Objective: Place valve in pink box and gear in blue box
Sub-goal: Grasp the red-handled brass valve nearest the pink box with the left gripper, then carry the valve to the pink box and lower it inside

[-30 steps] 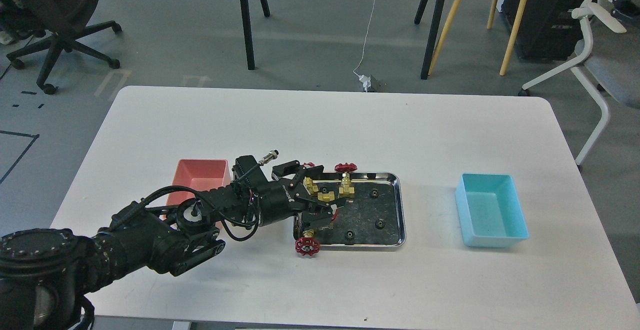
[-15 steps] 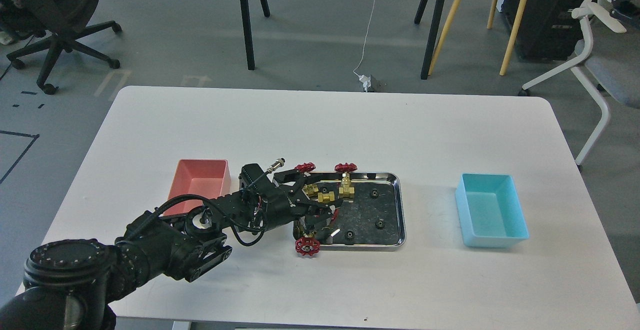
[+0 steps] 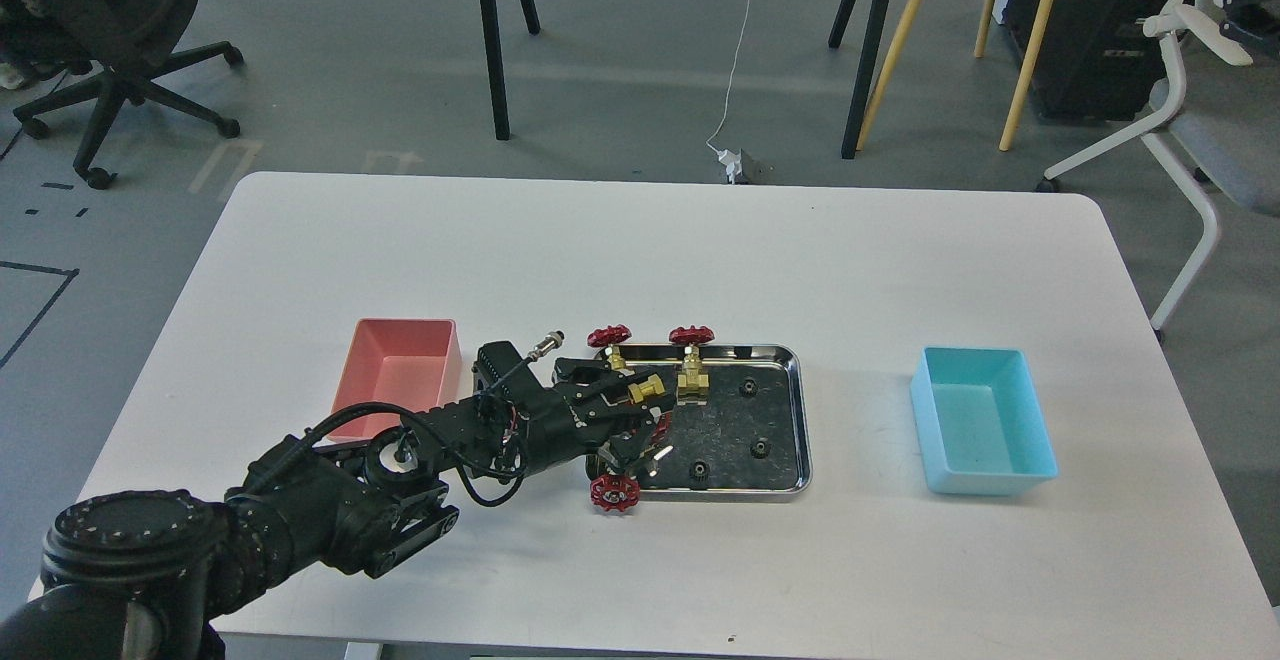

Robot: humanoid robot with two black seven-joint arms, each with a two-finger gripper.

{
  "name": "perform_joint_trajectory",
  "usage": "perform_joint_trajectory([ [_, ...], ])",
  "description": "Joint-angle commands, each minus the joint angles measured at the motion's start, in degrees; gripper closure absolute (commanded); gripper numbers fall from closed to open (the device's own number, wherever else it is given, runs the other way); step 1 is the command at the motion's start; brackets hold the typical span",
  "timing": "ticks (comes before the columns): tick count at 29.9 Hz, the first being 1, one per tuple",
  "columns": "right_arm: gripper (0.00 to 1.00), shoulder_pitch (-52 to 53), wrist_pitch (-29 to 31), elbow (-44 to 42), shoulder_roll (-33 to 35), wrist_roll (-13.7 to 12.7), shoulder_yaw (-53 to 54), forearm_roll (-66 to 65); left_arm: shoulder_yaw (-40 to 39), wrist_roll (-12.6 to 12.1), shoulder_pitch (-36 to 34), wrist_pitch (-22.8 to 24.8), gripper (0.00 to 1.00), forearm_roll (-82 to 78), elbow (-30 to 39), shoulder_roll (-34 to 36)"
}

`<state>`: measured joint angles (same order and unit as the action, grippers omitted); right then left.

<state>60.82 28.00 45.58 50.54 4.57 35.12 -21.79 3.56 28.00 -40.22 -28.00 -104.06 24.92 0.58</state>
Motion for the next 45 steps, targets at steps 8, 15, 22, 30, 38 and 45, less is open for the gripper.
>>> perform_joint_trajectory([
  [8, 0.01, 0.0, 0.0, -1.2, -0.6, 0.0, -0.1, -0.9, -1.9, 0.0, -1.0, 0.0, 0.76, 6.4, 8.3, 4.3],
  [15, 0.01, 1.6, 0.0, -3.9, -2.0, 0.0, -0.1, -0.9, -4.1, 0.0, -3.3, 0.3, 0.75, 14.6, 18.3, 16.4],
  [22, 0.01, 5.3, 0.0, -7.3, -4.4, -0.2, -0.2, -1.2, -4.4, 0.0, -0.8, 0.7, 0.74, 14.7, 27.4, 30.7],
  [30, 0.01, 11.4, 0.0, -9.9, -7.0, -0.8, -2.0, -2.1, -4.4, 0.0, 2.2, 0.7, 0.73, 14.7, 30.9, 37.8],
  [38, 0.01, 13.7, 0.0, -10.3, -8.4, -0.8, -2.4, -2.3, -4.3, 0.0, 3.8, 0.6, 0.73, 14.8, 31.1, 42.1],
  [45, 0.01, 13.6, 0.0, -10.3, -8.4, -0.8, -2.5, -2.3, -4.4, 0.0, 6.1, 0.5, 0.67, 15.0, 29.9, 41.4],
])
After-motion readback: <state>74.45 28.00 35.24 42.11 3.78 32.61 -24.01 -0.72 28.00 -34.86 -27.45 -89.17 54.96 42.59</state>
